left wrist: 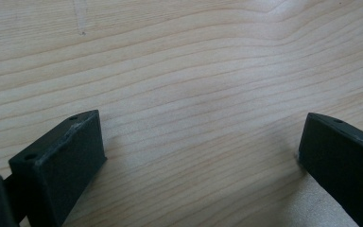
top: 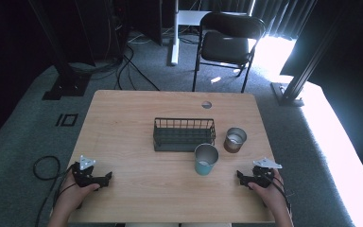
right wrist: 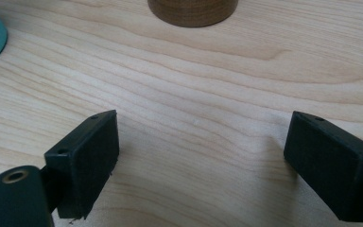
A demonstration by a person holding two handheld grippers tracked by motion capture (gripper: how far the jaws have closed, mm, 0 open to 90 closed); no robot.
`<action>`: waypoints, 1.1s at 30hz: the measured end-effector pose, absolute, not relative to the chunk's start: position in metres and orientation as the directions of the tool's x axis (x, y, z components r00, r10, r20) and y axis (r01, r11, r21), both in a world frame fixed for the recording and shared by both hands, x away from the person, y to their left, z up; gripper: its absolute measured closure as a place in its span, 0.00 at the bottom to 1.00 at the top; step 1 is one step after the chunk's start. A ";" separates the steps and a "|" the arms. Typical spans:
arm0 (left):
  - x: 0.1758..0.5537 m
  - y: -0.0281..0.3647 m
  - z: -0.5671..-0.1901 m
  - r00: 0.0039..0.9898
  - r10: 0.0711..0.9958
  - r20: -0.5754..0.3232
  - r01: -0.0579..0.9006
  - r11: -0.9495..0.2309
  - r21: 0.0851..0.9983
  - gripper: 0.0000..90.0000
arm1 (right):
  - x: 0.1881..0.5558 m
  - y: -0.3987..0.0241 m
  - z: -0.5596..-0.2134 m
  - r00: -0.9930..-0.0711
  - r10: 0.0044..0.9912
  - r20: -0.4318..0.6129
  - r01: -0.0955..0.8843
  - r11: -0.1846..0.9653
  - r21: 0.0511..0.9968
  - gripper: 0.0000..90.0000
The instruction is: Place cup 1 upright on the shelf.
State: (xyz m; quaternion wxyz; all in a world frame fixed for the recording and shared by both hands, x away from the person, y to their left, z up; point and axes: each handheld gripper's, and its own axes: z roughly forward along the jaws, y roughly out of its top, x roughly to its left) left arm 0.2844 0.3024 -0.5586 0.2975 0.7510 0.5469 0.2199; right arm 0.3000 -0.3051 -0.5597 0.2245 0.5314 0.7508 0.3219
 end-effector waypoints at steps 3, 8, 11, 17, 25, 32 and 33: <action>0.284 0.302 -0.559 0.305 0.952 0.005 0.691 -0.225 0.687 0.02 | 0.300 -0.305 -0.560 -0.334 0.943 0.006 0.653 0.227 0.722 0.12; 0.284 0.303 -0.559 0.340 0.940 0.007 0.681 -0.252 0.688 0.02 | 0.300 -0.305 -0.560 -0.338 0.941 0.006 0.652 0.230 0.722 0.12; 0.285 0.302 -0.559 0.386 0.922 0.009 0.667 -0.286 0.688 0.02 | 0.300 -0.306 -0.560 -0.343 0.939 0.006 0.651 0.233 0.722 0.12; 0.287 0.288 -0.558 0.488 0.873 0.013 0.627 -0.361 0.690 0.02 | 0.300 -0.306 -0.560 -0.343 0.939 0.006 0.651 0.233 0.722 0.12; 0.290 0.264 -0.551 0.567 0.823 0.044 0.578 -0.435 0.690 0.02 | 0.300 -0.306 -0.560 -0.343 0.939 0.006 0.651 0.233 0.722 0.12; 0.294 0.250 -0.549 0.607 0.793 0.061 0.555 -0.477 0.681 0.02 | 0.300 -0.306 -0.560 -0.343 0.939 0.005 0.651 0.233 0.723 0.12; 0.295 0.245 -0.549 0.611 0.790 0.051 0.554 -0.473 0.685 0.02 | 0.300 -0.306 -0.560 -0.342 0.940 0.006 0.651 0.233 0.723 0.12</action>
